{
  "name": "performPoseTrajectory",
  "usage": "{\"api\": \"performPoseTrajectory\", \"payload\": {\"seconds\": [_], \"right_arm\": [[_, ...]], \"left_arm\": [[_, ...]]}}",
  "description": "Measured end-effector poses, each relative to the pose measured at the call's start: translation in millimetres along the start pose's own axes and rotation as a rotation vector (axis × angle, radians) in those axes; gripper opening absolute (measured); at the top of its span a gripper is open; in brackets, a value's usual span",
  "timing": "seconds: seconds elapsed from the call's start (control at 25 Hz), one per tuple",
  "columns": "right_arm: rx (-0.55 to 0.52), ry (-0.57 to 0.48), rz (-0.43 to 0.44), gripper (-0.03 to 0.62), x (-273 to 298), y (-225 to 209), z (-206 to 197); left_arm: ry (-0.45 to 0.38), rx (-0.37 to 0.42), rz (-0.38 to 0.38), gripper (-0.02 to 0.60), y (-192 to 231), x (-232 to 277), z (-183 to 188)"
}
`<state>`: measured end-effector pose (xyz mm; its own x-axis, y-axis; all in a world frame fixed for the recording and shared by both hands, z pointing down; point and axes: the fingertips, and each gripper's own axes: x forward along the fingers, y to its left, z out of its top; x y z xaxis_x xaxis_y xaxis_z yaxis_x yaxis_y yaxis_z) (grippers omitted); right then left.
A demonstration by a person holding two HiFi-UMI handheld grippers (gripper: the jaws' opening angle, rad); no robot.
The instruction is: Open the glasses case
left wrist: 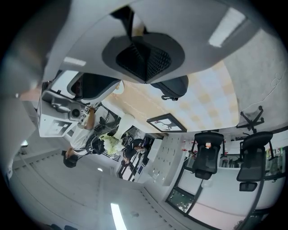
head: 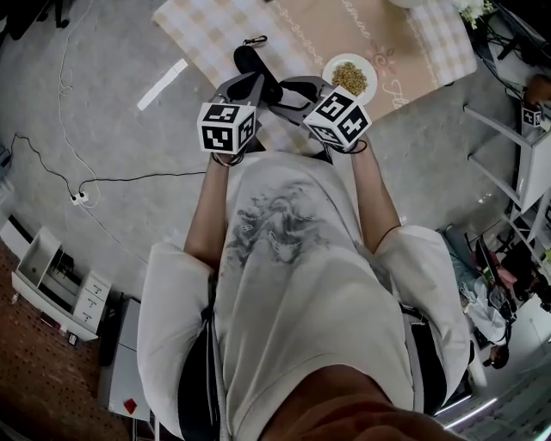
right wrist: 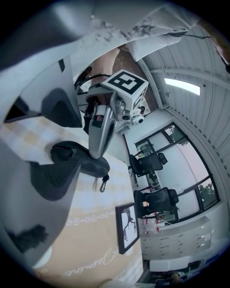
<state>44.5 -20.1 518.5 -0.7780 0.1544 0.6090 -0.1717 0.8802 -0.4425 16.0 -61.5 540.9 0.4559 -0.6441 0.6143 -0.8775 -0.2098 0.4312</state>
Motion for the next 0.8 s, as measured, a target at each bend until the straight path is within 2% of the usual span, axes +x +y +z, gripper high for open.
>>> {"api": "performPoseTrajectory", "payload": {"seconds": [0.12,0.32,0.48,0.72,0.8], "right_arm": [[0.008,0.002,-0.002,0.239,2,-9,-2],[0.079,-0.014,0.051,0.235,9,-19,-4],[0.157,-0.062,0.091,0.164,8,-25,-1],[0.286,-0.094,0.164,0.161,15,-30,-5],[0.315,-0.107,0.169,0.129,14,-33,-5]], "left_arm": [[0.0,-0.003,0.0,0.005,0,1,-1],[-0.003,-0.005,0.004,0.005,0,1,-1],[-0.005,-0.006,0.006,0.005,0,0,0],[-0.009,-0.011,0.007,0.005,0,1,-1],[-0.009,-0.012,0.006,0.005,0,2,-1]]}}
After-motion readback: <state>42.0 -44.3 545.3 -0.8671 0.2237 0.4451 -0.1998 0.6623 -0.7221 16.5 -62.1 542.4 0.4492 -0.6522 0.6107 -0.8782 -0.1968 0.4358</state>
